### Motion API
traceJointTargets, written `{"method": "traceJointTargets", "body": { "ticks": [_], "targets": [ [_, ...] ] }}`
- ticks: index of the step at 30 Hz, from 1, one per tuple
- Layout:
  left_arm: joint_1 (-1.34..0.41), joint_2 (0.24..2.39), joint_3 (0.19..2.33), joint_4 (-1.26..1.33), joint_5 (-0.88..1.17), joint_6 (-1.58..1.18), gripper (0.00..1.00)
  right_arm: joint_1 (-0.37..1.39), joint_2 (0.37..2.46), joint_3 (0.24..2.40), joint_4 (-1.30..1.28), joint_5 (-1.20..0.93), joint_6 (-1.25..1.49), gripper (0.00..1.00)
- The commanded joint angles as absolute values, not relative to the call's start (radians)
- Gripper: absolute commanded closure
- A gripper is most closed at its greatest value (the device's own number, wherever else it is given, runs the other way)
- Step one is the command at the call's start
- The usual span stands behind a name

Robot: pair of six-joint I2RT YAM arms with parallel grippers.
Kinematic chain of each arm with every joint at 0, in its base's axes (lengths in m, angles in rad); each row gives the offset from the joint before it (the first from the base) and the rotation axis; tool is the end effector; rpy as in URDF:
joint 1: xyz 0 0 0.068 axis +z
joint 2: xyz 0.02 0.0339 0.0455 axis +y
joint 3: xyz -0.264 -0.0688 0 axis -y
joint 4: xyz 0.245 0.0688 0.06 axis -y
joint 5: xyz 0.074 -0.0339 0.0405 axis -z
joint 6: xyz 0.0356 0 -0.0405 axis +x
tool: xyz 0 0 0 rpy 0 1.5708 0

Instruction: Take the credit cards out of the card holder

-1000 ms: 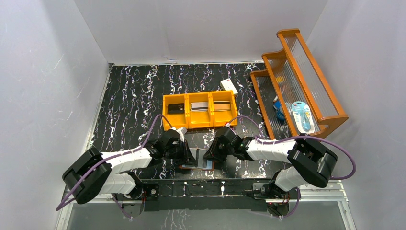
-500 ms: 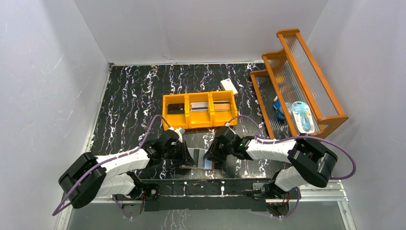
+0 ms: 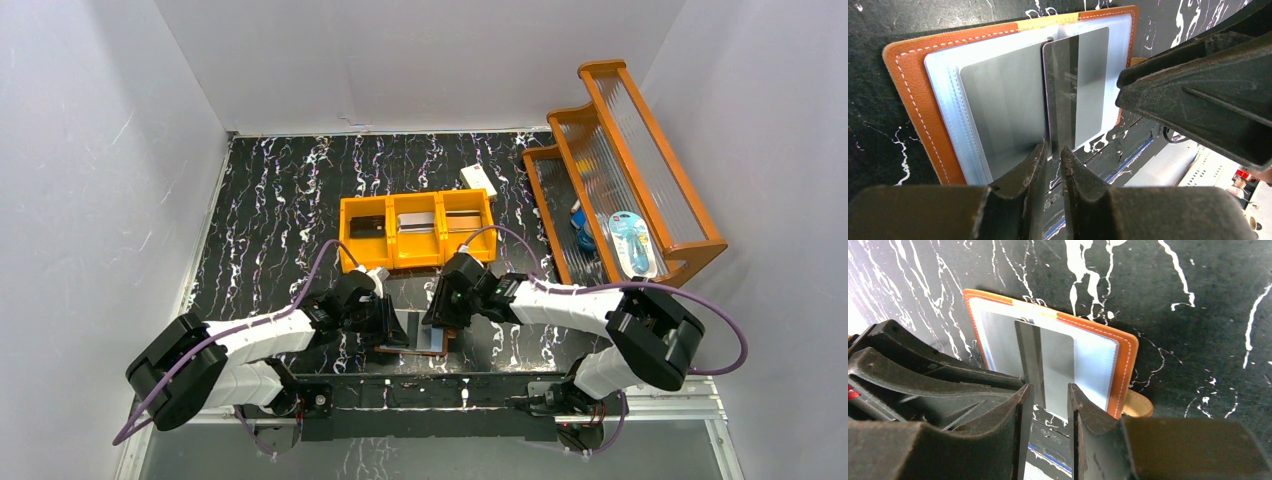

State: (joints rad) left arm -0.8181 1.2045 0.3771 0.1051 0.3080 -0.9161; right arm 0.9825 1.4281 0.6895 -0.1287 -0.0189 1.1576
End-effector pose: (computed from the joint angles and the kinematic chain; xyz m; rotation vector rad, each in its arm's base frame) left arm 0.1401 -0.1653 0.1489 0.0543 2.5835 -1.1467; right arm 0.1520 0.2291 0.1707 0.2255 2.6760 0.8768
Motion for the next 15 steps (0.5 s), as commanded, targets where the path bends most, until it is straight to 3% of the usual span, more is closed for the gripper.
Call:
{"method": "traceJointTargets", "body": {
  "ticks": [1, 8, 15],
  "targets": [
    [-0.819, 1.192, 0.402, 0.101, 0.321, -0.908, 0.83, 0.981, 1.457, 0.732, -0.110, -0.045, 1.118, 0.60],
    [-0.820, 1.200, 0.408, 0.096, 0.319, -0.904, 0.77, 0.982, 1.534, 0.706, -0.171, -0.036, 1.162, 0.61],
    [-0.819, 1.200, 0.409, 0.074, 0.283, -0.900, 0.63, 0.981, 1.531, 0.611, -0.115, -0.048, 1.227, 0.61]
  ]
}}
